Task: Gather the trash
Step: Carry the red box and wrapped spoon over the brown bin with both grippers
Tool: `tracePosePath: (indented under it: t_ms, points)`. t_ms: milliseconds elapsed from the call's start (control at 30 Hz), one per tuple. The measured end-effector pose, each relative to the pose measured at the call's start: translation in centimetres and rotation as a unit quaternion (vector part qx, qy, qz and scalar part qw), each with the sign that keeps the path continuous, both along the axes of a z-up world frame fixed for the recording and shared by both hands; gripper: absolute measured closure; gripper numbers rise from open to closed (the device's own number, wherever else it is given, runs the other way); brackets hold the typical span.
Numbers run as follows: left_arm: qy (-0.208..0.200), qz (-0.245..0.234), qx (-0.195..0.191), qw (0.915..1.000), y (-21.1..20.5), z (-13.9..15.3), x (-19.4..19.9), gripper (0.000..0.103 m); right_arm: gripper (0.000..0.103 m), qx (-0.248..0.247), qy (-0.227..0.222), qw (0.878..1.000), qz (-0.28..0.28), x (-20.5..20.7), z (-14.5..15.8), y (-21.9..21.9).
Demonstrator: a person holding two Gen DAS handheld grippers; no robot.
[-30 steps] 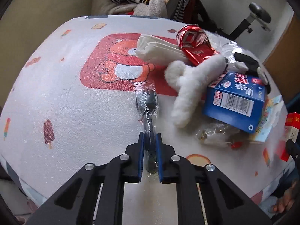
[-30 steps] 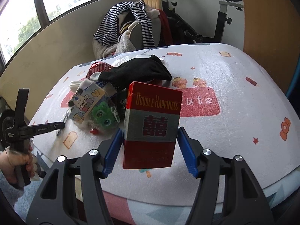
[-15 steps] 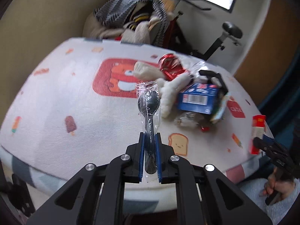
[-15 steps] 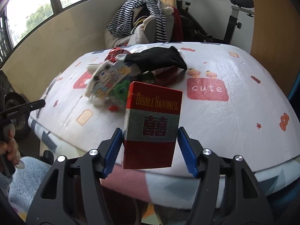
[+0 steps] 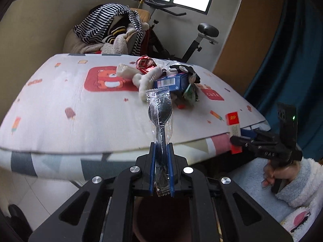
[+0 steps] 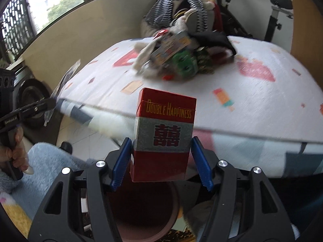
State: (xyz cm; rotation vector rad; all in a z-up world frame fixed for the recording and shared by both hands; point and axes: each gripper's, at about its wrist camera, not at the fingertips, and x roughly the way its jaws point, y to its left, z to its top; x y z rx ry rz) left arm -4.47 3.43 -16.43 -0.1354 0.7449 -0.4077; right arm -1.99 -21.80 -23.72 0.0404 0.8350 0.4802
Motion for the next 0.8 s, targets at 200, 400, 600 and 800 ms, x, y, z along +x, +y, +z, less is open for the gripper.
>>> tracePosePath:
  t_ms: [200, 400, 600, 800]
  points:
    - [0.0, 0.018, -0.05, 0.9986, 0.7, -2.6, -3.3, 0.092, 0.042, 0.007, 0.006, 1.0, 0.03, -1.5, -1.0, 1.6]
    - [-0.008, 0.03, -0.047, 0.9984, 0.6, -3.4, -4.0, 0.092, 0.042, -0.012, 0.01, 0.999, 0.044, -1.6, -2.4, 2.9]
    - [0.007, 0.013, -0.027, 0.9995, -0.6, -4.7, -3.2, 0.092, 0.042, -0.028, 0.015, 0.998, 0.063, -1.8, -3.4, 3.9]
    - [0.007, 0.008, -0.026, 0.9996, -0.8, -5.0, -3.2, 0.092, 0.041, -0.032, 0.017, 0.997, 0.067, -1.9, -3.5, 4.2]
